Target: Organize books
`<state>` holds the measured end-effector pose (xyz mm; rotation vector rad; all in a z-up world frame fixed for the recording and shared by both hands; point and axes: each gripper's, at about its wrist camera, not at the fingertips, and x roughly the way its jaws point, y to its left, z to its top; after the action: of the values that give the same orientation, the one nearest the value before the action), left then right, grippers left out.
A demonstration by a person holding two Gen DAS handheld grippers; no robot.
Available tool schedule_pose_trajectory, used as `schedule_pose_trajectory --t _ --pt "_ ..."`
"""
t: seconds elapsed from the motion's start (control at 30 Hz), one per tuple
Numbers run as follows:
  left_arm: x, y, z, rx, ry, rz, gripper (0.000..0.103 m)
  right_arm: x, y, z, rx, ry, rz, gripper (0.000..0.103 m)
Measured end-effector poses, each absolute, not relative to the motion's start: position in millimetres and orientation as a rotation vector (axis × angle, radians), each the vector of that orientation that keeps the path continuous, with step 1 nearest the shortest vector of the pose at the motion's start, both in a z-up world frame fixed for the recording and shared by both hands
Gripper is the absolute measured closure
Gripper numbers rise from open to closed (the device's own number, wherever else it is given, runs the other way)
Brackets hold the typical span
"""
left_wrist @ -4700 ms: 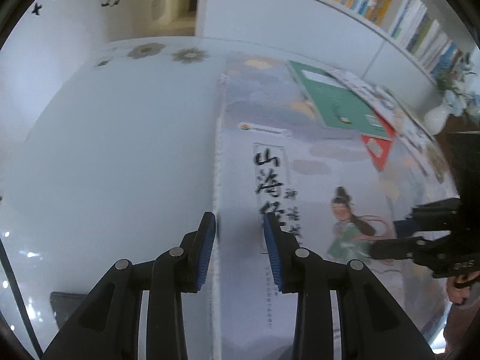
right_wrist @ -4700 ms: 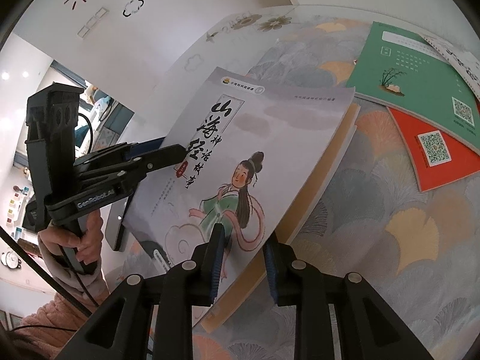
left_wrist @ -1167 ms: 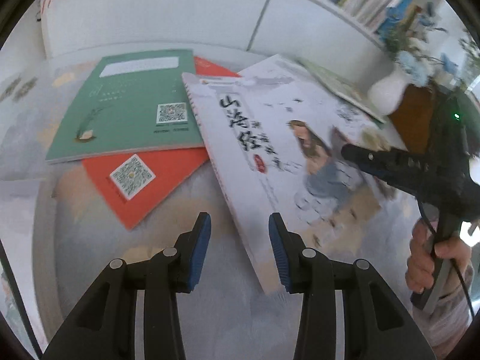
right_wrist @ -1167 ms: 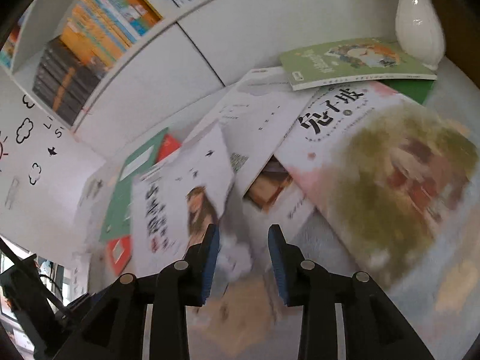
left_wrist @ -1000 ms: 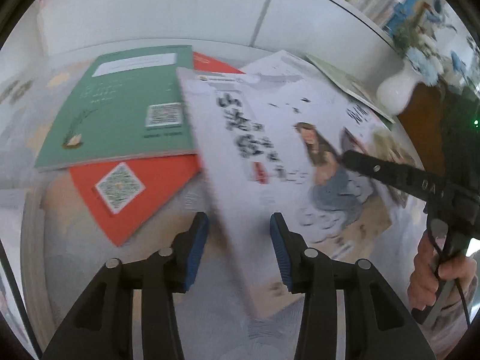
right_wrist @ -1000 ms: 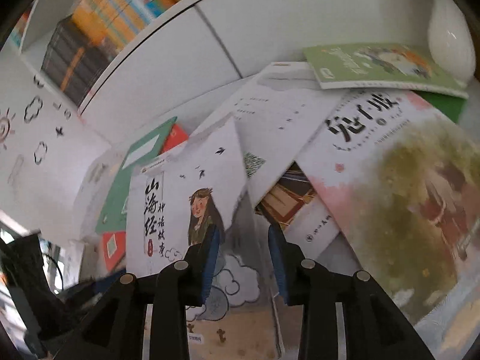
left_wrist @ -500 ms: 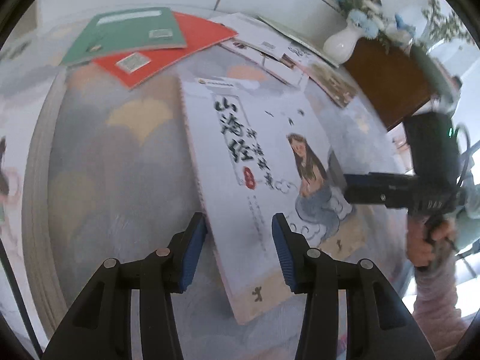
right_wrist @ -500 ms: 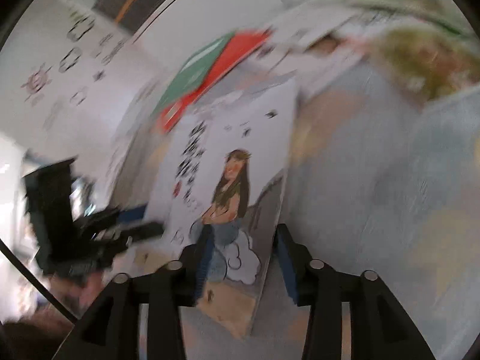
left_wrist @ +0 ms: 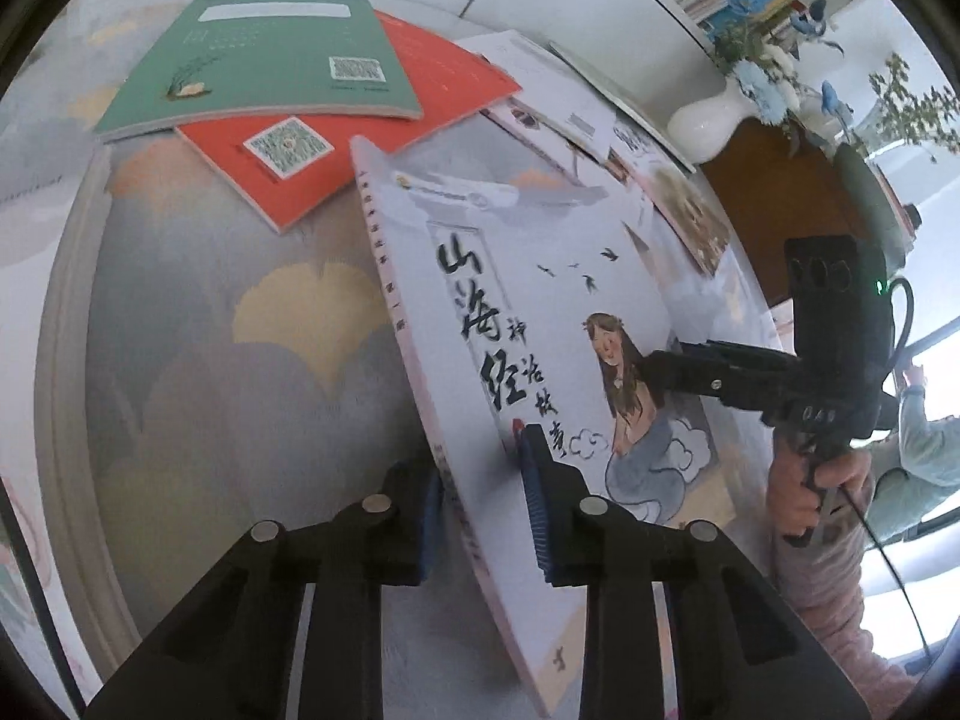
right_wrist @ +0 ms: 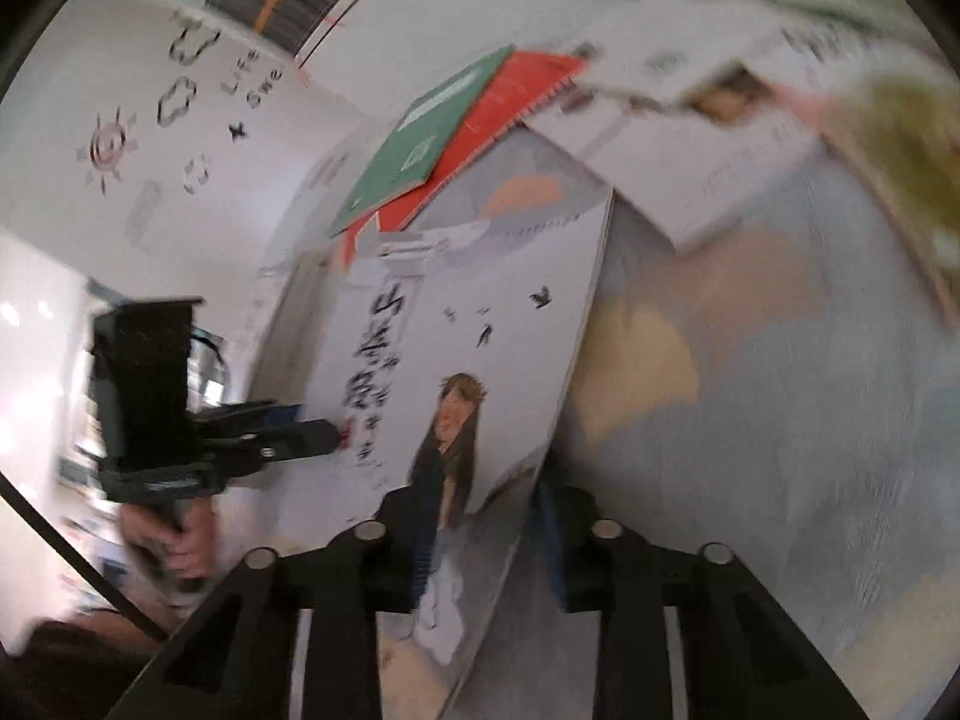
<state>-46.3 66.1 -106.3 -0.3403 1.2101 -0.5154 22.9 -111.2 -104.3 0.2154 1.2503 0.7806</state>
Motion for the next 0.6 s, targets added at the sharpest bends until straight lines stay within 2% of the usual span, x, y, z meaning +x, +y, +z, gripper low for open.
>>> schedule_pose_trajectory --t 0.13,0.43,0.6 --pt "-49.4 57.7 -104.6 -0.285 1.125 -0.470 0.077 23.9 -115.8 -107.0 0.228 1.198 0.787 0.077" --pt "-62.5 39.6 -101.4 -0.110 0.964 -0.419 0.069 14.8 -122.9 -103.8 0.211 1.122 0.813 0.077" --pt "-60.7 44.6 -102.7 -0.141 0.962 -0.426 0.069 -6.8 -100.6 -92.2 -0.011 1.027 0.733 0.074"
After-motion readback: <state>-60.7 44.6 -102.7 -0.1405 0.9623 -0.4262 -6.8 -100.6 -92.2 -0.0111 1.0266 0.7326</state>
